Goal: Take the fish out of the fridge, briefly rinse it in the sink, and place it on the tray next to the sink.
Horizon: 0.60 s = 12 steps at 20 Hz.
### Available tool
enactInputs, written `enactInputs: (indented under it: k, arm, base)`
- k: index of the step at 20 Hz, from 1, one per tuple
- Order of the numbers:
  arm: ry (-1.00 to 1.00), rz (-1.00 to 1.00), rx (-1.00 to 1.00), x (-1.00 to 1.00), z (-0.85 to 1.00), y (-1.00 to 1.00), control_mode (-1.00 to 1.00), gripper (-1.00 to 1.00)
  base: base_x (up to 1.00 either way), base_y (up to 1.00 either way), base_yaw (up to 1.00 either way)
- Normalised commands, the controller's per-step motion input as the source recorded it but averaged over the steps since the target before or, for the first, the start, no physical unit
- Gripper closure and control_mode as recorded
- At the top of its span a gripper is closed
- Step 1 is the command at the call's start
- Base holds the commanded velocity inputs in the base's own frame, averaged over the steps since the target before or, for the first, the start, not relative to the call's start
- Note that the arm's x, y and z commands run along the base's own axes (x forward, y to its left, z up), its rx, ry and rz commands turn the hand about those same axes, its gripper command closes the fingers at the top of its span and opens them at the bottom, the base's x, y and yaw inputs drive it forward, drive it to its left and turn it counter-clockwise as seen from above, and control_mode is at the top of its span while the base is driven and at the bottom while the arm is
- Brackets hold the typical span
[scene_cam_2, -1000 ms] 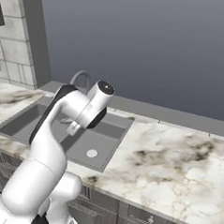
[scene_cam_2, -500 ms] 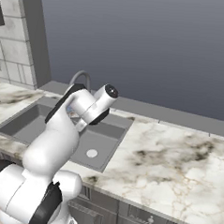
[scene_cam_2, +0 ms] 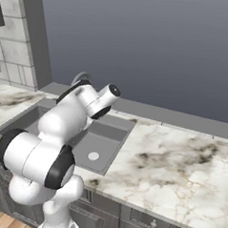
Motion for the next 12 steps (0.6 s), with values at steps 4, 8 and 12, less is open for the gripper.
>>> enactInputs:
  k: [4, 8, 12]
  arm:
    - [-0.03, 0.12, 0.0, 0.21, -0.31, 0.45, -1.0, 1.0]
    - [-0.1, 0.08, -0.01, 0.12, -0.3, 0.22, -1.0, 1.0]
    - [-0.32, 0.02, 0.0, 0.0, -0.26, 0.01, -1.0, 1.0]
  base:
    - [0.0, 0.0, 0.0]
    - [0.0, 0.0, 0.0]
    - [0.0, 0.0, 0.0]
